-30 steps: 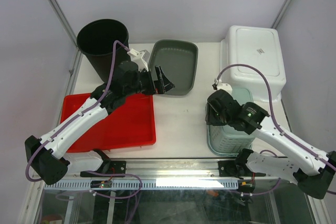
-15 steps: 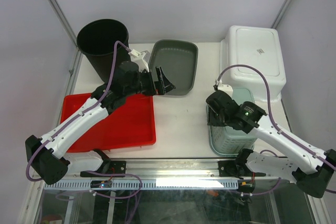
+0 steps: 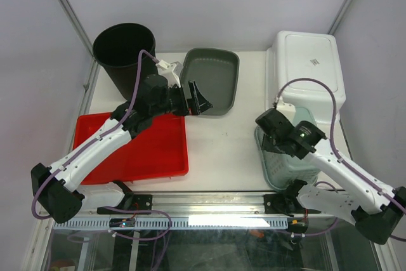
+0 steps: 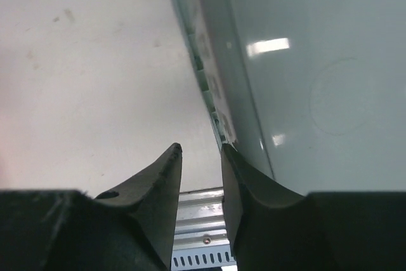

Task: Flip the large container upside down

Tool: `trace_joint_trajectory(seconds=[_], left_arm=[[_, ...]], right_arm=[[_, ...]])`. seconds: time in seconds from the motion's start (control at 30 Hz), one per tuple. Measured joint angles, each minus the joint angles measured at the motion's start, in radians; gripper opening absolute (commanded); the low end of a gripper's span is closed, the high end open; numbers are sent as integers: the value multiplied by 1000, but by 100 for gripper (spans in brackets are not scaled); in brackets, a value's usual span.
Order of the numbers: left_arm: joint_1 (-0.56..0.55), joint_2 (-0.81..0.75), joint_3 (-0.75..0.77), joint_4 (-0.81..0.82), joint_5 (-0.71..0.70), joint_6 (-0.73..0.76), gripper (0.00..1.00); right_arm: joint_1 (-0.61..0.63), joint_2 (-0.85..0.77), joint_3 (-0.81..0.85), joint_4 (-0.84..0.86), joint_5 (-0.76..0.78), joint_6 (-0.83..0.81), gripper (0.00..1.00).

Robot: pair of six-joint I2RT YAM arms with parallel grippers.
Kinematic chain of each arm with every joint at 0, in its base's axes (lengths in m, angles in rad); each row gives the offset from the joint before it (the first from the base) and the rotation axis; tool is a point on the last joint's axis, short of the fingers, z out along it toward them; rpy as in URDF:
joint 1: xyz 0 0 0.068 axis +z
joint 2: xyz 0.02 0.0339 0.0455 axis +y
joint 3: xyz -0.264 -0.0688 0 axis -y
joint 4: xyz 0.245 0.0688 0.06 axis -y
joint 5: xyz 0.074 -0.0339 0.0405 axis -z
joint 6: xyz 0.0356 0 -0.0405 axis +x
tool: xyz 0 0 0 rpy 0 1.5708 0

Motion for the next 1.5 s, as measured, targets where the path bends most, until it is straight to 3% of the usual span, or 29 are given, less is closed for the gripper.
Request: trace_joint_trajectory(seconds=[0.27,0.43,0.57,0.8,0.97,1.1,1.23,1.37,1.5], left_arm=[[0,4,-20,24,22,0,99],[0,5,-27,39,40,0,99],[0,5,-28,44,44,-1,99],[0,5,-31,48,44,-1,99],[0,5,-42,50,44,-1,99],[0,5,-42,51,44,-1,99],[0,5,-42,51,45,-1,99],[0,5,-42,51,46,0,99],[0,15,-41,52,50,0,99]], right_arm=[[-93,-178,67,-259,135,143,37],[-95,-202,71,-183,41,84,40],[-91,-117,22,-68,-70,31,40],[-105,-5,-58,-9,-40,44,46],[-314,-22,-66,-13,-9,51,48],[-480,-35,-59,-38,42,59,62],[-595,-34,-40,-66,109,60,65],[-669,-39,-35,-60,119,36,65],[-673,-67,-35,-16,29,-23,66]])
